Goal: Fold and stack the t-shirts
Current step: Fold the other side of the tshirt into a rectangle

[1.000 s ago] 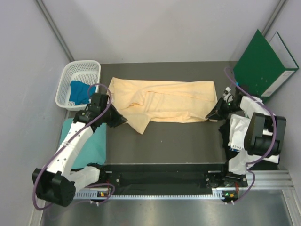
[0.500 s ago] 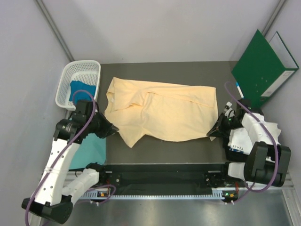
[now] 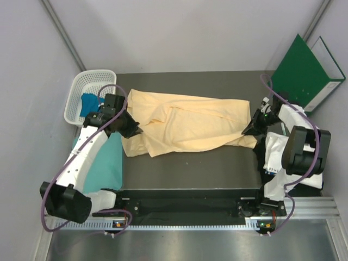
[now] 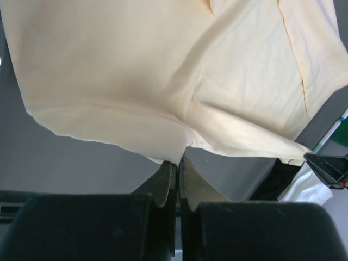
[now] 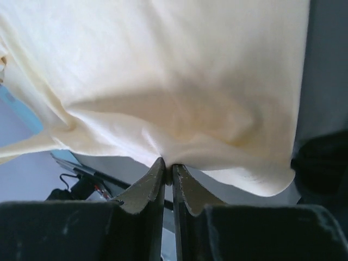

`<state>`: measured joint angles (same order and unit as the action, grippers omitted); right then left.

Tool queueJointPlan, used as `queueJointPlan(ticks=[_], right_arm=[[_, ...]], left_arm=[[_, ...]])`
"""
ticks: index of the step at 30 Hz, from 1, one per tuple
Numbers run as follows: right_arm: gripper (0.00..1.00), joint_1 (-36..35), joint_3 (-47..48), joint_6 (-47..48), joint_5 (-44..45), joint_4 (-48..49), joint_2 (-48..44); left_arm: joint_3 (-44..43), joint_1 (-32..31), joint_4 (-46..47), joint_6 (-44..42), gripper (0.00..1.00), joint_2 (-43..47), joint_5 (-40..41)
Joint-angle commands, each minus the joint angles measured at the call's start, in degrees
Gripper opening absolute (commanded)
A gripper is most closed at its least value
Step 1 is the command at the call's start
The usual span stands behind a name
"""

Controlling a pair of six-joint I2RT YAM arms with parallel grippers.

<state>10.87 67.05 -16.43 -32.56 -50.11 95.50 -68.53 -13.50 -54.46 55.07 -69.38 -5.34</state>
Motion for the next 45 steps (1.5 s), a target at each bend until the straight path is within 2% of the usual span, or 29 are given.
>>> queueJointPlan(ticks=[1, 10, 16, 20, 25, 39, 45], right_arm=[[0.11, -0.6, 8.5, 2.7, 1.8, 0.5, 6.2], [0.11, -0.7, 13.8, 2.7, 1.3, 2.4, 16.5], [0.12, -0.7, 17.5, 1.3, -1.5, 4.8, 21.0], [0.12, -0.9, 22.2, 1.7, -1.4, 3.4, 24.3], [0.13, -0.9, 26.6, 1.9, -0.9, 2.9, 27.8], [0.15, -1.5, 33.1, 2.4, 0.8, 1.9, 32.0], [0.32, -1.5, 31.0, 2.3, 2.6, 1.2, 27.9]], left_arm=[[-4.6, 2.6, 8.4, -4.5, 0.0, -3.4, 1.1], [-10.5, 7.0, 14.9, -7.2, 0.0, -13.1, -0.7], [-13.6, 7.4, 18.7, -7.1, 0.0, -19.9, -3.0], [-16.1, 7.7, 19.6, -7.0, 0.0, -24.5, -2.2], [-20.7, 7.9, 23.2, -7.3, 0.0, -29.0, -5.0], [-32.9, 7.9, 25.2, -5.9, 0.0, -38.5, -6.3], [-34.8, 8.0, 25.3, -5.3, 0.0, -40.4, -4.9]])
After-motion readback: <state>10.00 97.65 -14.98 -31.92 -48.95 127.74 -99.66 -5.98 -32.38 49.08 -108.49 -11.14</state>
